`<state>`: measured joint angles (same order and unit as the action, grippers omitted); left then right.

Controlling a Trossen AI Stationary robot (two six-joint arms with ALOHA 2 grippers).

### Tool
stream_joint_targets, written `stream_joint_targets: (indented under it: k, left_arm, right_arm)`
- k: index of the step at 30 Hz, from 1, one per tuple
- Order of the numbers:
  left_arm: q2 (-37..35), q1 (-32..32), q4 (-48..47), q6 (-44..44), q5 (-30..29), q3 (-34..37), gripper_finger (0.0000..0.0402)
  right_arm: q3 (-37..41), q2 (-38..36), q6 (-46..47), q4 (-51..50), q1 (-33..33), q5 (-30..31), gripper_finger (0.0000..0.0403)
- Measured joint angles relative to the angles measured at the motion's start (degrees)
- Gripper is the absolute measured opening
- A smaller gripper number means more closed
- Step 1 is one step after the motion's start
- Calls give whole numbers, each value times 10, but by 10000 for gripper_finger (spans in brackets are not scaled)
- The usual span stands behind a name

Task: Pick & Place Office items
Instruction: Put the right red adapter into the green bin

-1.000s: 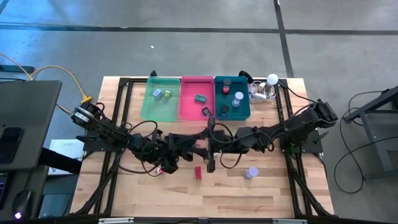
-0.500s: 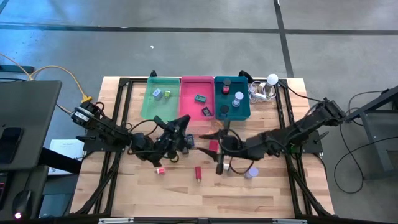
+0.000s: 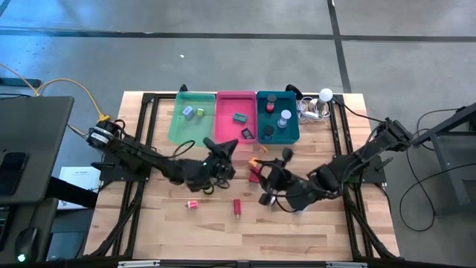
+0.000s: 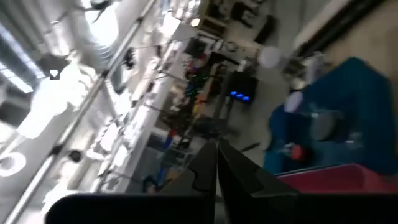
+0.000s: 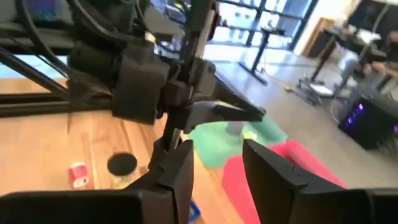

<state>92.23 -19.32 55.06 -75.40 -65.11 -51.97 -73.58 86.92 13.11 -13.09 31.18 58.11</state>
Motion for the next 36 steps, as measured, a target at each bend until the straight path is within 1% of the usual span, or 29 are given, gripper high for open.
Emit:
stream_joint_targets:
  k: [4,6,7,9,11,12,13,14,17,19,21,26,33,36]
  left_arm:
    - [-29,30,-181,166,91,0,1]
    - [-58,48,-298,267,175,0,1]
    - [-75,59,-355,320,230,0,1]
    - [-111,89,-464,410,378,0,1]
    - [-138,126,-532,468,546,0,1]
    - [-146,146,-550,488,612,0,1]
    - [-151,163,-556,517,655,0,1]
    - [-153,177,-554,554,675,0,1]
    - [-152,214,-550,674,674,0,1]
    - [-141,232,-549,726,662,0,1]
    - [-128,245,-553,763,661,0,1]
    - [-106,249,-544,782,663,0,1]
    - [-107,241,-515,780,662,0,9]
    - [-107,233,-510,781,631,0,13]
  right_arm:
    - [0,0,51,-52,9,3,119]
    - [0,0,74,-74,13,3,116]
    - [0,0,87,-86,14,2,115]
    - [0,0,117,-113,16,2,112]
    - [0,0,145,-139,16,2,109]
    - [0,0,158,-151,16,2,108]
    - [0,0,169,-161,16,2,107]
    - [0,0,178,-170,16,3,106]
    - [0,0,193,-183,14,2,103]
    - [0,0,197,-186,13,2,102]
    - [0,0,197,-187,13,3,101]
    - [0,0,208,-197,13,-2,100]
    - [0,0,219,-201,13,-39,100]
    - [0,1,219,-202,13,-45,100]
